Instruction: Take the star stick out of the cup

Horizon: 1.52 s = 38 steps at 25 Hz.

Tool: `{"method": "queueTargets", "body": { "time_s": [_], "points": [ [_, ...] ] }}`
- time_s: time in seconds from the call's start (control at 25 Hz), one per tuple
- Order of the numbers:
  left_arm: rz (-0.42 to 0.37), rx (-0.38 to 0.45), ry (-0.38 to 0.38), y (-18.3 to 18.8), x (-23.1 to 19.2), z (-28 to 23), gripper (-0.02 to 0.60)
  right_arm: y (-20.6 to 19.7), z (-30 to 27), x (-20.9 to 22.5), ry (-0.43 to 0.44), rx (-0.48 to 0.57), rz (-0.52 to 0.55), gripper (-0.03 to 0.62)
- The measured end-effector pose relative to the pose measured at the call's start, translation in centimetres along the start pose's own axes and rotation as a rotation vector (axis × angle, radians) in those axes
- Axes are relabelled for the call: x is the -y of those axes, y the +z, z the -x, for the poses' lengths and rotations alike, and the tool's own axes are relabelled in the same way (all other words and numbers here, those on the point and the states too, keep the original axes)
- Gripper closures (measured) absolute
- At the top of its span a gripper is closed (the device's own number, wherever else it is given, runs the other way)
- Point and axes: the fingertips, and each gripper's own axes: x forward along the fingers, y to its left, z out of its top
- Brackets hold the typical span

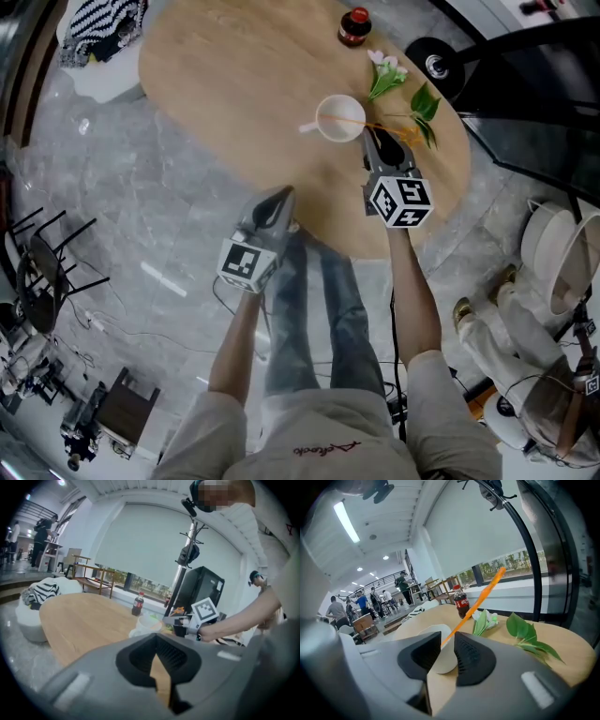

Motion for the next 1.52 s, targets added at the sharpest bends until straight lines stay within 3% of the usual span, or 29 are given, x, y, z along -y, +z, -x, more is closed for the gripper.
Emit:
{"method": "queueTargets", "body": {
  "time_s": [0.68,1.04,1.52],
  "points": [
    [-0.004,-0.009,0.004,-0.2,-0.8,0.3,0.583,2.0,-1.4,-0.3,0.026,0.053,-0.035,0.572],
    [-0.015,0.007,0.012,1.7,-0.5,1.1,0.583,3.1,-0.3,-2.1,0.035,0.037,0.018,0.576],
    [-0.080,0.113,0.016,11.4,2.3,3.1,0.583,9.4,5.7,-5.7,0.024,0.051,0.087,0.576]
  ]
}}
